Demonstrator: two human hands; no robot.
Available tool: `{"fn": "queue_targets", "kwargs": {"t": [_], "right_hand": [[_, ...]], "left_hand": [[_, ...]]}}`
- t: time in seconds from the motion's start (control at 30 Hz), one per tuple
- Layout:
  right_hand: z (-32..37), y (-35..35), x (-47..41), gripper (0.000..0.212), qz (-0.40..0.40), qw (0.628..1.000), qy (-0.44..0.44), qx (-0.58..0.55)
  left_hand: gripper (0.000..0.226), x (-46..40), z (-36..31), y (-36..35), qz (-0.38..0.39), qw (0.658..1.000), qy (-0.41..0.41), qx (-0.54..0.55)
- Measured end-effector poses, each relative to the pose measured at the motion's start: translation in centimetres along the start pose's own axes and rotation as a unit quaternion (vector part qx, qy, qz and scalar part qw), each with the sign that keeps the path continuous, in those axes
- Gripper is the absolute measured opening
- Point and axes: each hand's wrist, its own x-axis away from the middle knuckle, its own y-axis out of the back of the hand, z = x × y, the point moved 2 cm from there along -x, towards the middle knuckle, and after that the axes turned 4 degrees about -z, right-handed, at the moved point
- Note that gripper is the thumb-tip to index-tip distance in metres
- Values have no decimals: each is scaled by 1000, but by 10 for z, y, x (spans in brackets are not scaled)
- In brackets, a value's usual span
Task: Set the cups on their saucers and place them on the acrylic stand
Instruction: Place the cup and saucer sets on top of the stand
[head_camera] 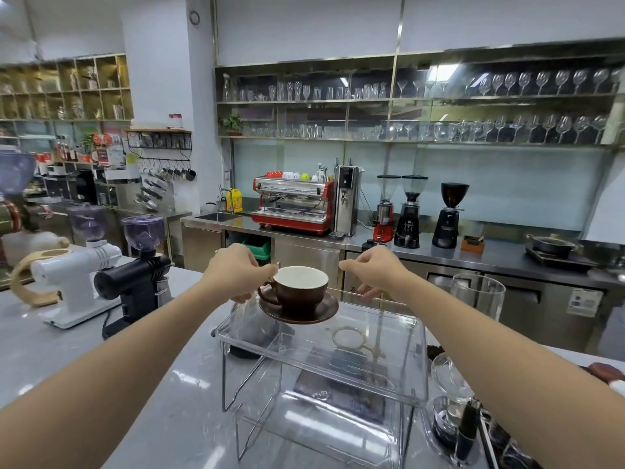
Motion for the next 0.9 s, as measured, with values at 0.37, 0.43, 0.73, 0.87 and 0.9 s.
{"fn": "queue_targets", "kwargs": {"t": [0.37,0.43,0.73,0.87,0.9], "right_hand": [[-1,41,79,48,-74,954,213,200],[-7,47,97,53,-83,945,235,213],[-48,67,168,50,-101,949,236,183],[-70,70,192,46,-116,954,221,164],[-76,70,198,45,-121,955,216,163]], "left_hand": [[55,79,-42,-17,-99,947,-277,-132],[56,96,-50,-21,-97,937,-314,-120],[60,156,-62,-56,-33,939,-341,-22],[59,181,-64,-71,-20,936,-350,15],[58,187,-64,-74,-17,935,-353,22]]}}
